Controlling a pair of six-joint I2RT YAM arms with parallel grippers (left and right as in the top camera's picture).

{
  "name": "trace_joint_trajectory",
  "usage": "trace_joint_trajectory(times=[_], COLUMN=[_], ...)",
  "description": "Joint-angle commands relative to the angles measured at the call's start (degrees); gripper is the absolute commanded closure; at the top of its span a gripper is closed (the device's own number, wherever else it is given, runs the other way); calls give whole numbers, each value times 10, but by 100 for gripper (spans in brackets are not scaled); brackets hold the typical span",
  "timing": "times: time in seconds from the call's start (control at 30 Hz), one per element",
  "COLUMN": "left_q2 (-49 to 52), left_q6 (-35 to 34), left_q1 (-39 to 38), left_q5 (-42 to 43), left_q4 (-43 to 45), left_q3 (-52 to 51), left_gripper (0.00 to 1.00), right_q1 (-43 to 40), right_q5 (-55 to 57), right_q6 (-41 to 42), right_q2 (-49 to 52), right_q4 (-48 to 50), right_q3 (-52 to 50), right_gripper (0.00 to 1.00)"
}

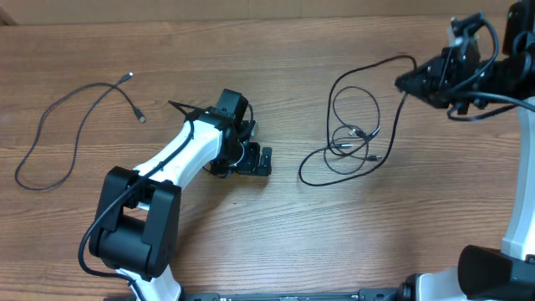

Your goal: Untangle cables

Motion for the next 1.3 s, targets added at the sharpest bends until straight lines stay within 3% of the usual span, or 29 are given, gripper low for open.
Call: trace_joint_trajectory(times=[0.0,0.13,0.27,0.33,0.8,0.97,1.13,1.27], left_q2=[-5,-5,-5,-5,19,43,85,114], left_q6=[-28,-29,32,28,-57,-60,-60,-59], left_q1=[-1,-1,-1,-1,-13,-19,-19,-19], left_q5=[35,87,170,186,149,149,149,149], left_q4=[4,23,49,55,92,109,117,119], left_q3=[-3,-3,-3,-3,-3,-3,-3,-3], left_gripper=[0,0,0,0,1,1,0,6], right_q1=[19,40,58,69,123,142,147,147], right_q5=[61,64,42,34,-71,-113,-118,-118], right_q6=[-39,-61,-61,-61,-58,-54,1,19], right_q2=[-10,-10,-10,-10,-10,-10,-10,-10], right_q4=[-17,-13,13,33,230,291,348,390], right_q3=[-37,-111,-202,-249,-530,-611,-668,-696], right_gripper=[96,96,96,96,96,96,96,96])
